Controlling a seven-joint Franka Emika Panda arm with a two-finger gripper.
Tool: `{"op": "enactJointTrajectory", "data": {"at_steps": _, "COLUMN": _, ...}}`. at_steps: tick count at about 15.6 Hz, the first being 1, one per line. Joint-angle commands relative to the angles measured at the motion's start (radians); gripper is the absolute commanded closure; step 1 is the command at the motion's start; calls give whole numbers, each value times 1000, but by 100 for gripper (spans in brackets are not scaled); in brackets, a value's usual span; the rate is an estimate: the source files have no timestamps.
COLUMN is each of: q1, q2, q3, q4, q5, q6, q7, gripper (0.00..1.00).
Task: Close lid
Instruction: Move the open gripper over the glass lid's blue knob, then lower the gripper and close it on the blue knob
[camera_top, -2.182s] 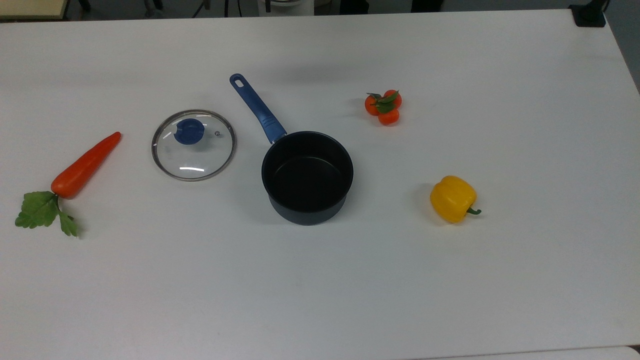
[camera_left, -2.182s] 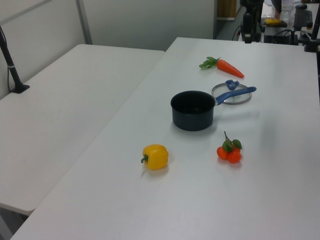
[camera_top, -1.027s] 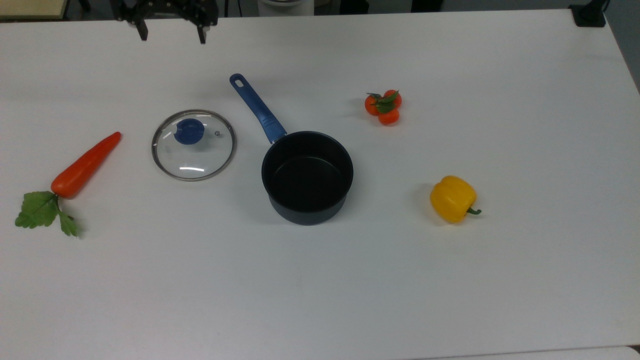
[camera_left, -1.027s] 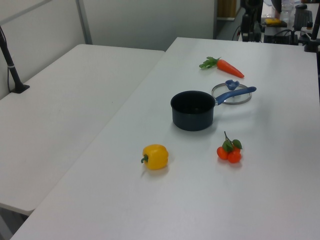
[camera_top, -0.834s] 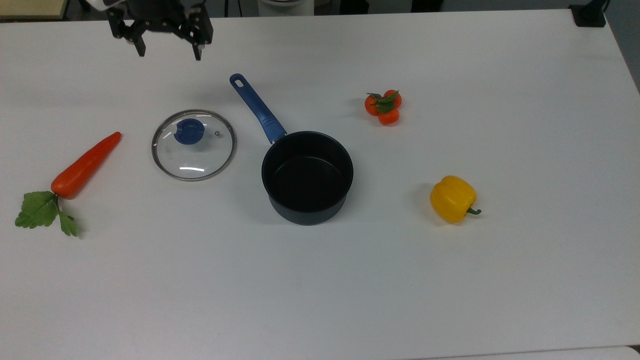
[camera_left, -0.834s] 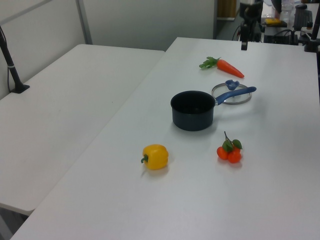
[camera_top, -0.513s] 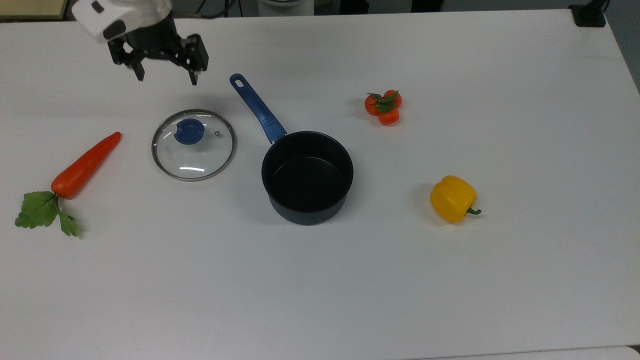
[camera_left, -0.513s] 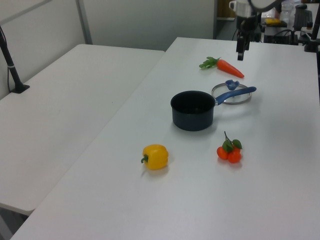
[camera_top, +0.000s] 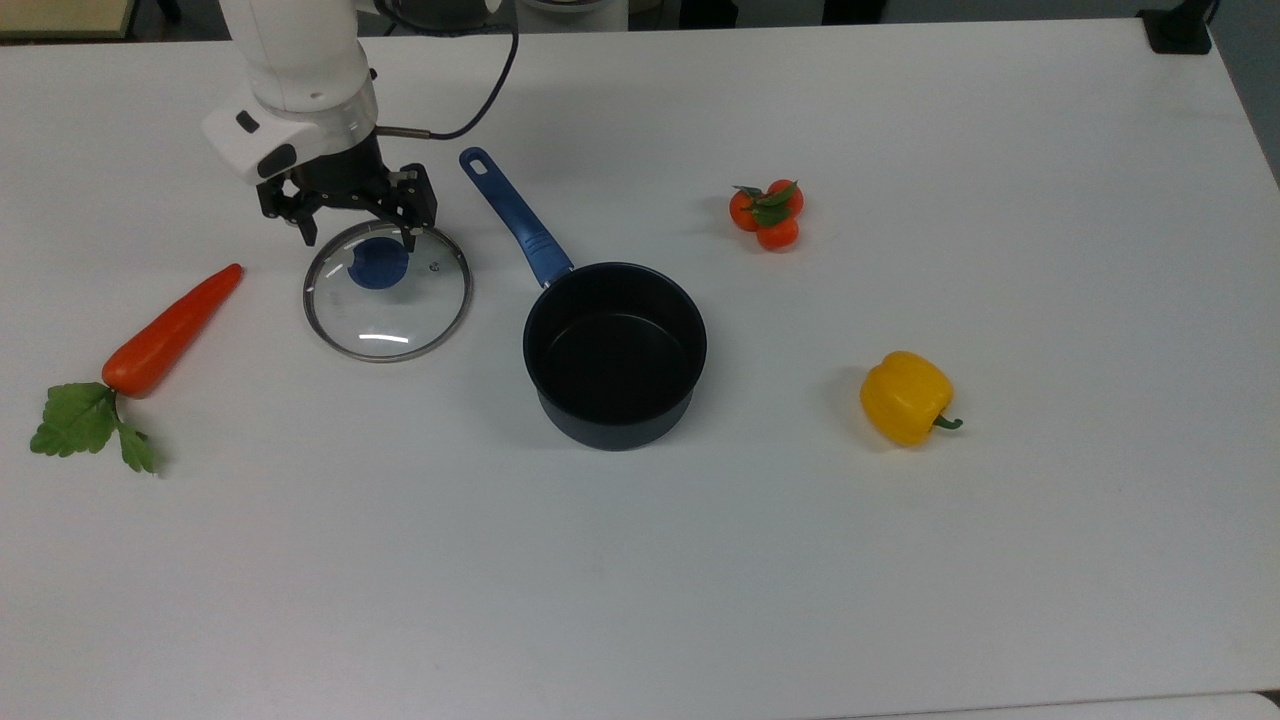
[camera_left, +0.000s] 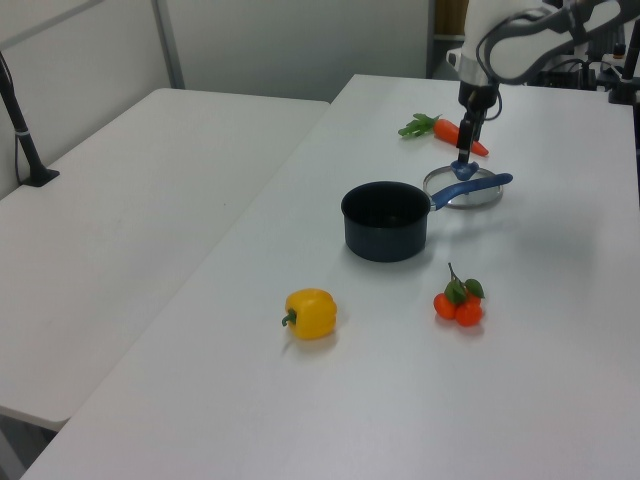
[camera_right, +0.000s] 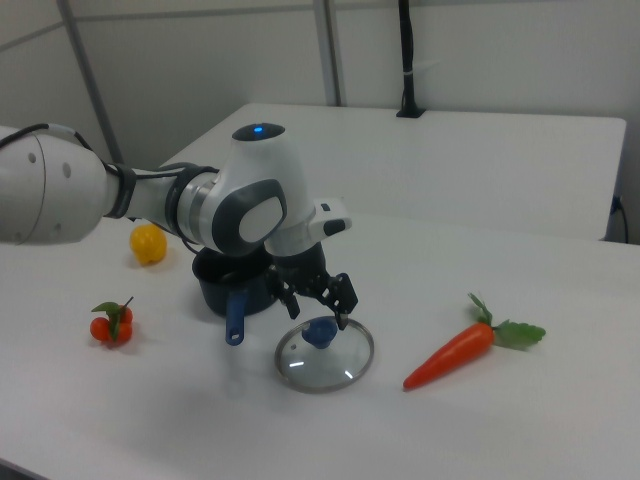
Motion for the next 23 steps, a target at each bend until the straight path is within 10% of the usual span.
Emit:
{"op": "enactJointTrajectory", "data": {"at_steps": 1, "q1": 3, "q2": -16, "q3": -1, "q4": -48, "q5": 4, "q6": 41, "q7": -69, "gripper": 0}}
{"op": "enactJointTrajectory", "data": {"at_steps": 23, "q1": 8, "q2": 26, "q3": 7, "q4": -45, "q5": 17, "q6": 72, "q7": 70, "gripper": 16}}
